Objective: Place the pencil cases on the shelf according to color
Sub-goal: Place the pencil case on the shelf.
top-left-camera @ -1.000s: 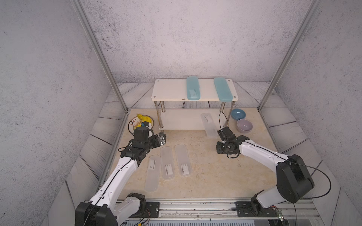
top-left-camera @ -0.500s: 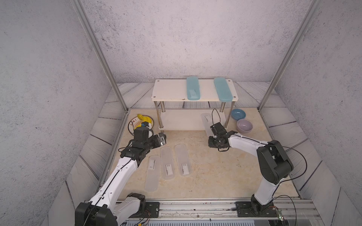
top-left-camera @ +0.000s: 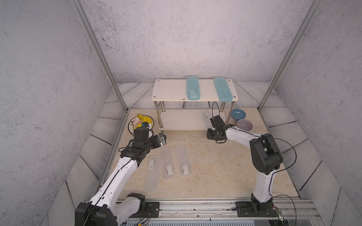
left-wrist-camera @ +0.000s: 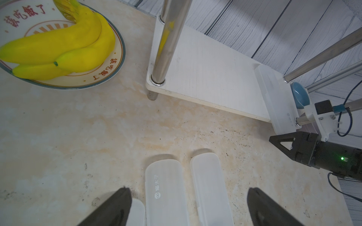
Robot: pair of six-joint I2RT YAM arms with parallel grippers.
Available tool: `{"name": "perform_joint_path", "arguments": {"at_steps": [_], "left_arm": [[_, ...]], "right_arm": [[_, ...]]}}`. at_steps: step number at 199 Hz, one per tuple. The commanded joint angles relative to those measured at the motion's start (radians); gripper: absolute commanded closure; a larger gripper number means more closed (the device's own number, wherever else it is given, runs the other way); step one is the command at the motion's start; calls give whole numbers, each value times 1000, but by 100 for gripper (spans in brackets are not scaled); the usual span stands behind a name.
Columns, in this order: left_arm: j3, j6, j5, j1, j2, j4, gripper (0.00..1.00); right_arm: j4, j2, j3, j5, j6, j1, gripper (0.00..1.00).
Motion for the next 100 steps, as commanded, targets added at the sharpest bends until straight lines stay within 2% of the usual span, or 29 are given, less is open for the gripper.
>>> {"name": "perform_joint_path", "arguments": {"at_steps": [1, 72, 100], "left_arm": [[0, 13, -6, 6, -15, -13, 1], [3, 12, -3, 6, -19, -19, 1], [2, 14, -7, 6, -31, -28, 1]], "right_arm": [[0, 17, 45, -31, -11, 2, 65], [50, 32, 77, -110, 21, 1, 63], [24, 8, 60, -130, 29, 4, 58]]}}
